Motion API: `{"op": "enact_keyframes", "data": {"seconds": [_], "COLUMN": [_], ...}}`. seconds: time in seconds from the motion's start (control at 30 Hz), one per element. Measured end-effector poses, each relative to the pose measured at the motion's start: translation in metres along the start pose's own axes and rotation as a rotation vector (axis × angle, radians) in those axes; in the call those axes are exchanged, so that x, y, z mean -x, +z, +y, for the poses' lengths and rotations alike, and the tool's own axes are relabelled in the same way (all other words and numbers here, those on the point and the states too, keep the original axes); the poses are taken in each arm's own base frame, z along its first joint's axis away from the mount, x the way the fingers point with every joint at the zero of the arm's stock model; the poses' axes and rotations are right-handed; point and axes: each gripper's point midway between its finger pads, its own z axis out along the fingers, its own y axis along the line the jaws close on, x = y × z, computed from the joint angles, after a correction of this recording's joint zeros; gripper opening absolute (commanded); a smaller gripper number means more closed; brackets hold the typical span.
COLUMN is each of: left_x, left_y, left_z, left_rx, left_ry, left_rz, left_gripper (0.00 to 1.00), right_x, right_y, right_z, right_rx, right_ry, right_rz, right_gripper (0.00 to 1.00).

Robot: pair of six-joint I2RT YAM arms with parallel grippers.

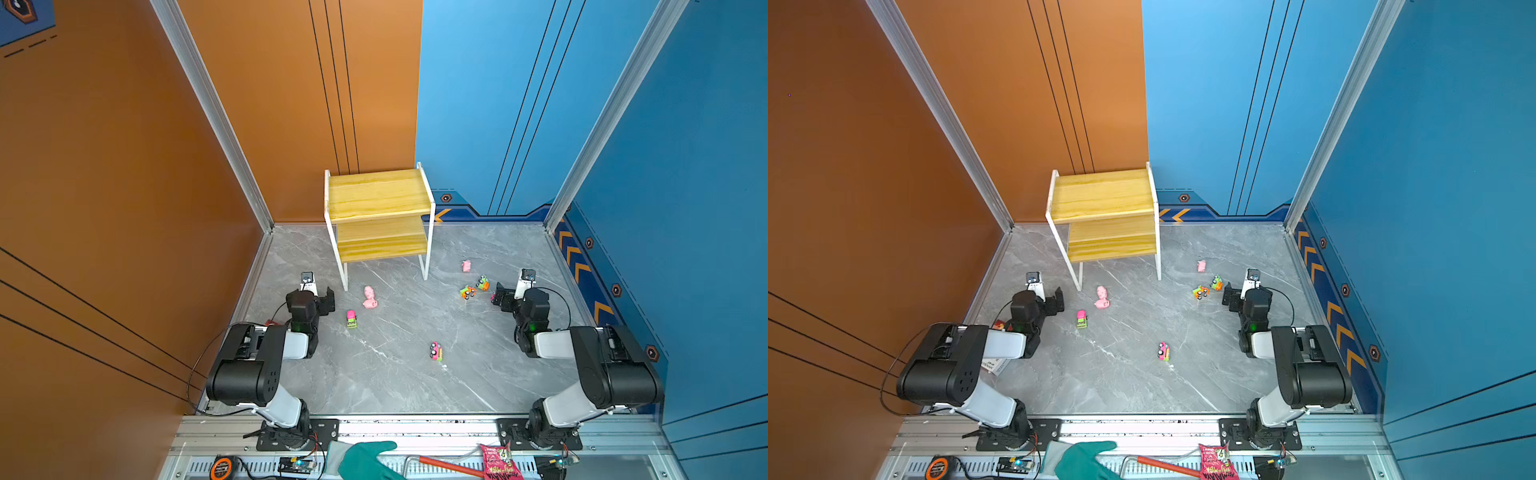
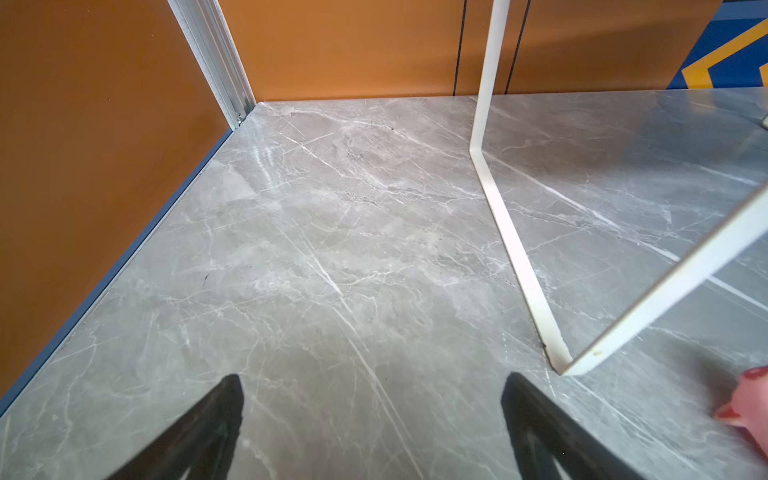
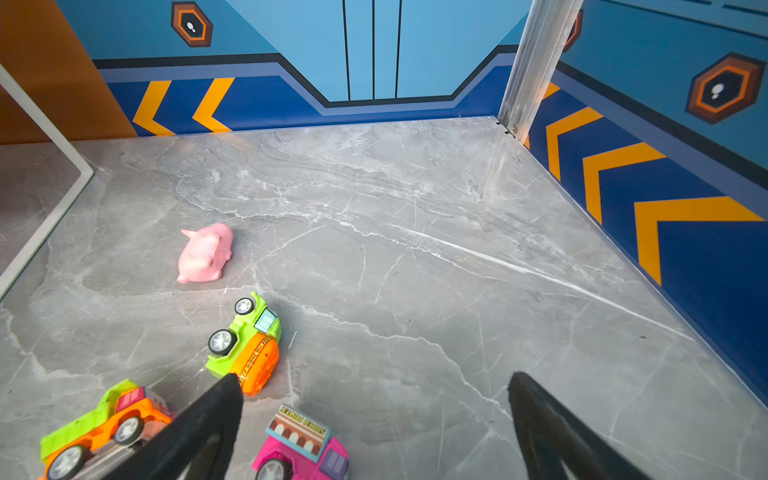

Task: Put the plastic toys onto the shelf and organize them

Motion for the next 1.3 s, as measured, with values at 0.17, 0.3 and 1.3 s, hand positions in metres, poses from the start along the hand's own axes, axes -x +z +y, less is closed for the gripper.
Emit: {"op": "enact_keyframes", "data": {"seconds": [0.17,0.3,1.3], "left_x": [0.0001,0.0001,0.0000], "left_y": [0.0000,0.0000,0.0001], "left_z": [0.0001,0.0001,-0.0023], "left_rx": [0.000,0.000,-0.016], "left_ry": [0.000,0.000,-0.001], "left_rz": [0.000,0.000,0.000], "left_gripper": [0.98,0.98,0.98], "right_x": [0.0000,0.0000,-0.0002], "right_y": [0.0000,0.0000,0.0006], "right_z": [0.0000,0.0000,-0.0018], "right_rx": [0.000,0.000,0.018], "right_ry": [0.000,0.000,0.014], "right_rz": [0.000,0.000,0.002], "right_gripper": [1.00,1.00,1.00]}}
